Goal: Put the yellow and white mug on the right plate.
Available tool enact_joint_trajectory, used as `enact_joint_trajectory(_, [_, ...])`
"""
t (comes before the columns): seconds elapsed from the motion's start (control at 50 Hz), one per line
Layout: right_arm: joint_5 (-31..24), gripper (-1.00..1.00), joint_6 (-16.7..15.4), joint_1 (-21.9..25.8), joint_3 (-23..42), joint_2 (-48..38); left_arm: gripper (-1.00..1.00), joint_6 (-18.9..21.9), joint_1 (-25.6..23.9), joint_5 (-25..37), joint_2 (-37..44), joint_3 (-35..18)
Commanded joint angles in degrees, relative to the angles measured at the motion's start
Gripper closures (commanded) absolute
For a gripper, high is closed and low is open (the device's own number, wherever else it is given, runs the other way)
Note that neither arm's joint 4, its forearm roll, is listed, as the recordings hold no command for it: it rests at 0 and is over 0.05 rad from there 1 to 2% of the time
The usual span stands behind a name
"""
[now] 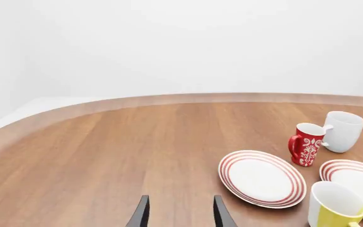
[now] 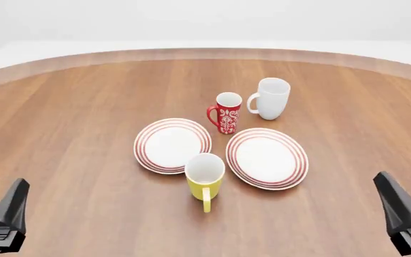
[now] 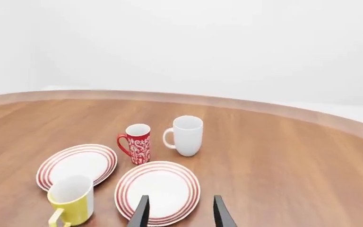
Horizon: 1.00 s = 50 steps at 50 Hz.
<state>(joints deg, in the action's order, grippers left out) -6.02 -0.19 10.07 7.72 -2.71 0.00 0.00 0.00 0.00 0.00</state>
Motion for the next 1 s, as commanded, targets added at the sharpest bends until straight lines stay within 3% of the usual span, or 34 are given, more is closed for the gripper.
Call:
enact_joint_trajectory(0.02, [-3.79, -1.0, 2.07, 4.57, 6.74, -3.58, -1.0, 0.0, 0.0, 0.0, 0.0, 0.0])
enact_joint_trajectory(0.14, [-4.92, -1.0, 3.47, 7.19, 9.87, -6.06, -1.0, 0.0, 0.0, 0.0, 0.0, 0.0])
enact_joint_trajectory(0.38, [-5.02, -1.0, 0.74, 11.31, 14.46, -11.07, -1.0, 0.0, 0.0, 0.0, 0.0, 0.0])
enact_joint_trajectory(0.42, [-4.52, -1.0, -1.48, 12.23, 14.53, -11.9, -1.0, 0.0, 0.0, 0.0, 0.0, 0.0])
enact_joint_trajectory(0.5, [-5.76, -1.0, 0.45, 12.75, 17.93, -13.47, -1.0, 0.0, 0.0, 0.0, 0.0, 0.0])
enact_joint_trajectory(0.54, [-5.32, -1.0, -0.61, 13.76, 17.68, -13.56, -1.0, 0.0, 0.0, 0.0, 0.0, 0.0])
enact_joint_trajectory(0.56, [-6.25, -1.0, 1.07, 12.22, 18.7, -16.11, -1.0, 0.0, 0.0, 0.0, 0.0, 0.0])
enact_joint_trajectory(0.62, [-5.6, -1.0, -1.09, 14.99, 19.02, -18.8, -1.0, 0.0, 0.0, 0.0, 0.0, 0.0])
enact_joint_trajectory(0.64, [-4.93, -1.0, 0.2, 14.51, 18.09, -19.09, -1.0, 0.0, 0.0, 0.0, 0.0, 0.0])
enact_joint_trajectory(0.66, [-5.9, -1.0, -1.2, 16.03, 20.34, -22.04, -1.0, 0.0, 0.0, 0.0, 0.0, 0.0])
enact_joint_trajectory(0.78, [-5.66, -1.0, 1.04, 15.9, 21.11, -26.69, -1.0, 0.0, 0.0, 0.0, 0.0, 0.0])
enact_joint_trajectory(0.88, [-6.08, -1.0, 0.19, 18.3, 22.7, -26.88, -1.0, 0.0, 0.0, 0.0, 0.0, 0.0])
enact_joint_trajectory(0.9, [-8.4, -1.0, 0.92, 17.64, 25.1, -29.58, -1.0, 0.0, 0.0, 0.0, 0.0, 0.0])
enact_joint_trajectory(1.0, [-10.09, -1.0, 3.08, 18.52, 25.77, -32.4, -1.0, 0.0, 0.0, 0.0, 0.0, 0.0])
